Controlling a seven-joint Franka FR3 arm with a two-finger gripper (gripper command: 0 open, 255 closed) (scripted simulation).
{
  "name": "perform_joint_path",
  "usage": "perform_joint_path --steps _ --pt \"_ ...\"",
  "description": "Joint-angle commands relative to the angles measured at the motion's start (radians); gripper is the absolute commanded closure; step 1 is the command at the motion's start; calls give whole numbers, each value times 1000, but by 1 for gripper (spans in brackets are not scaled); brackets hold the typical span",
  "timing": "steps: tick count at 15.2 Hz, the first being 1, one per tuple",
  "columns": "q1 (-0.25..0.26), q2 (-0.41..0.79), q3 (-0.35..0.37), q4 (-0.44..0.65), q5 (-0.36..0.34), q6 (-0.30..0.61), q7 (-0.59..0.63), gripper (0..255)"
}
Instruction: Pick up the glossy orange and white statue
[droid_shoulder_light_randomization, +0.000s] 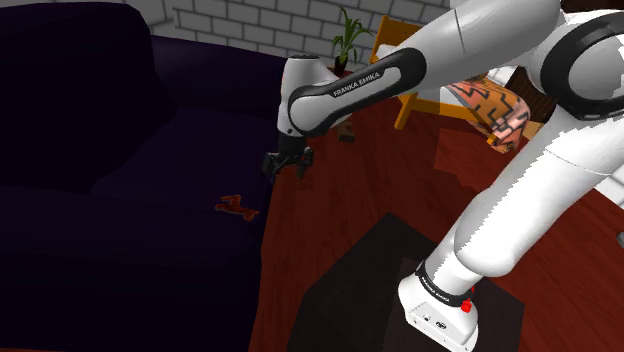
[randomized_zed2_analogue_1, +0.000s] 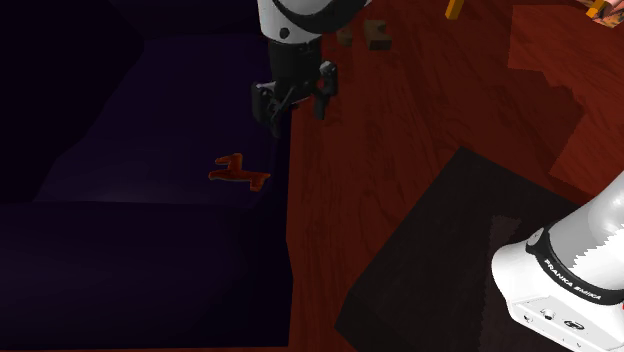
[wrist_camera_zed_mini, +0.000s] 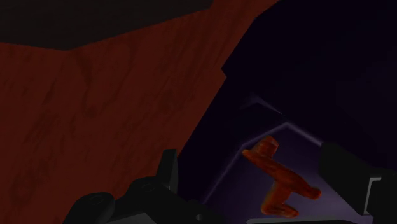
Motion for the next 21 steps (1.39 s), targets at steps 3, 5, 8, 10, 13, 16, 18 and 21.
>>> perform_joint_path --steps 3,5,8,10,13,16,18,21 --pt "12 168 9 100 -74 80 85 0" --pt "24 248 4 160 -113 104 126 0" --pt "50 367 -13 259 -167 130 180 0" --pt "69 446 -28 332 -198 139 212 0" --pt "100 563 -52 454 -235 142 251 0" --pt "130 683 -75 591 -261 132 280 0" --pt "138 721 -83 627 -268 137 287 0" --pt "142 750 -88 631 -273 161 290 0"
